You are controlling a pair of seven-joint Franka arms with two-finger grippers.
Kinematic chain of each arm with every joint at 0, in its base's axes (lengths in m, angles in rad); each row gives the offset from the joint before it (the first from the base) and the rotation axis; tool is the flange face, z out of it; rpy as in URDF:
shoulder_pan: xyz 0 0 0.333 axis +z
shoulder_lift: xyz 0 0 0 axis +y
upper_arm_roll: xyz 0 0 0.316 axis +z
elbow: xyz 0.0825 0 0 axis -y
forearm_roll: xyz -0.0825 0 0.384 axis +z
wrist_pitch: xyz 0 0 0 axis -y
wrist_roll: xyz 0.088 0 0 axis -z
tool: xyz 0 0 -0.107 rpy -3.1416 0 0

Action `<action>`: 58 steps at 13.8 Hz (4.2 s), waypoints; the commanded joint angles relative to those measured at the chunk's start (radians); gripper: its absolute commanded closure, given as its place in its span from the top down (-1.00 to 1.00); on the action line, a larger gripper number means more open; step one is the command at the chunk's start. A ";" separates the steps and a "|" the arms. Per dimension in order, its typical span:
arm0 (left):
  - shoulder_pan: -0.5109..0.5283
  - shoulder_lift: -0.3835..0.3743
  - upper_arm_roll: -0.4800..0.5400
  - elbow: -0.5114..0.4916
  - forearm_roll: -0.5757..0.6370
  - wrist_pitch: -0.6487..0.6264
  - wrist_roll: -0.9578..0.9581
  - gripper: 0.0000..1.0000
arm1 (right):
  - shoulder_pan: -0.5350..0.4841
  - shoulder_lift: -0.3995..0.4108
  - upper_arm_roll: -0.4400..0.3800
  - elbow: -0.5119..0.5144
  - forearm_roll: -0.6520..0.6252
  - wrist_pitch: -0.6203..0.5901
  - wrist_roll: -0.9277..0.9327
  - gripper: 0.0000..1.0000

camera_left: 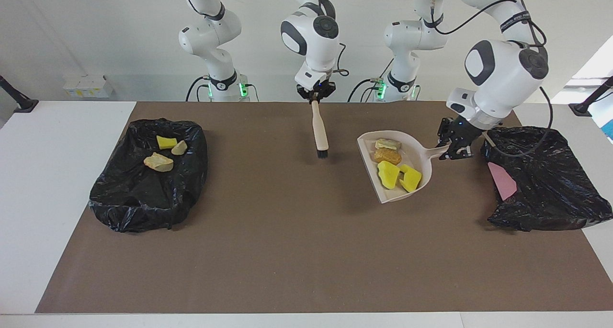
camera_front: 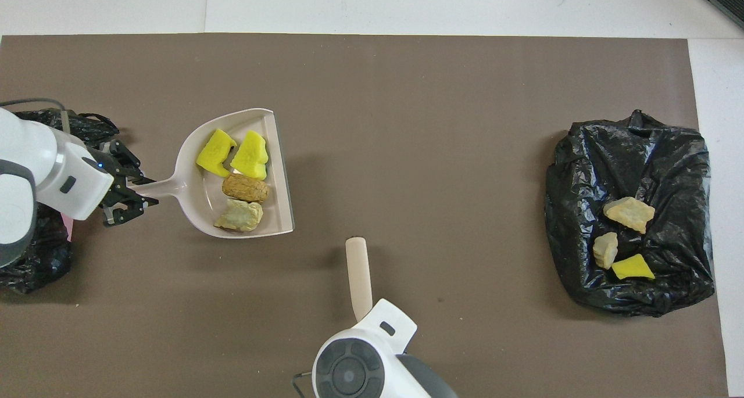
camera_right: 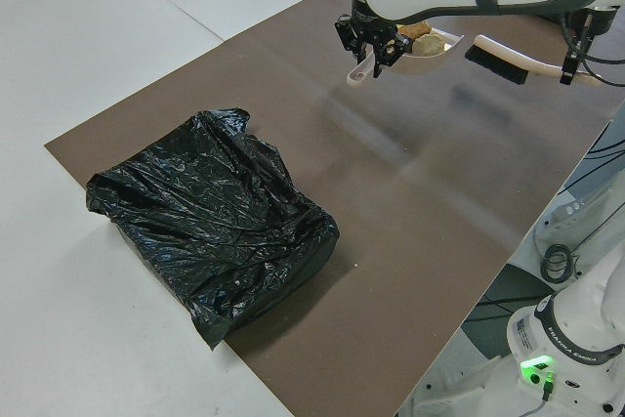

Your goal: Sweep and dump trash in bin

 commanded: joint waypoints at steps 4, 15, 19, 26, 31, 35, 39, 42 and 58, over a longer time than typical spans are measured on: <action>0.180 0.122 -0.005 0.203 0.041 -0.090 0.172 -1.00 | 0.102 -0.006 -0.003 -0.102 0.069 0.115 0.116 -1.00; 0.530 0.248 -0.002 0.462 0.237 -0.108 0.461 -1.00 | 0.114 0.023 -0.004 -0.133 0.101 0.187 0.128 -0.29; 0.531 0.277 0.010 0.501 0.403 -0.018 0.472 -1.00 | 0.105 0.031 -0.006 -0.127 0.100 0.189 0.119 0.16; 0.442 0.238 0.009 0.349 0.829 0.140 0.346 -1.00 | -0.060 -0.006 -0.012 -0.058 0.078 0.169 0.009 1.00; 0.368 0.182 0.010 0.280 1.122 0.074 0.162 -1.00 | -0.333 -0.020 -0.010 0.184 0.078 0.008 -0.129 1.00; 0.368 0.156 0.010 0.289 1.238 0.077 0.142 -1.00 | -0.491 -0.012 -0.013 0.347 0.074 -0.074 -0.238 1.00; 0.333 0.116 0.001 0.291 1.230 0.044 0.146 -1.00 | -0.553 -0.009 -0.016 0.457 -0.118 -0.170 -0.263 1.00; 0.282 0.113 0.001 0.291 1.224 -0.014 0.139 -1.00 | -0.623 0.008 -0.021 0.567 -0.164 -0.302 -0.333 1.00; 0.020 0.087 -0.014 0.318 0.577 -0.344 -0.410 -1.00 | -0.756 0.035 -0.024 0.663 -0.173 -0.442 -0.479 1.00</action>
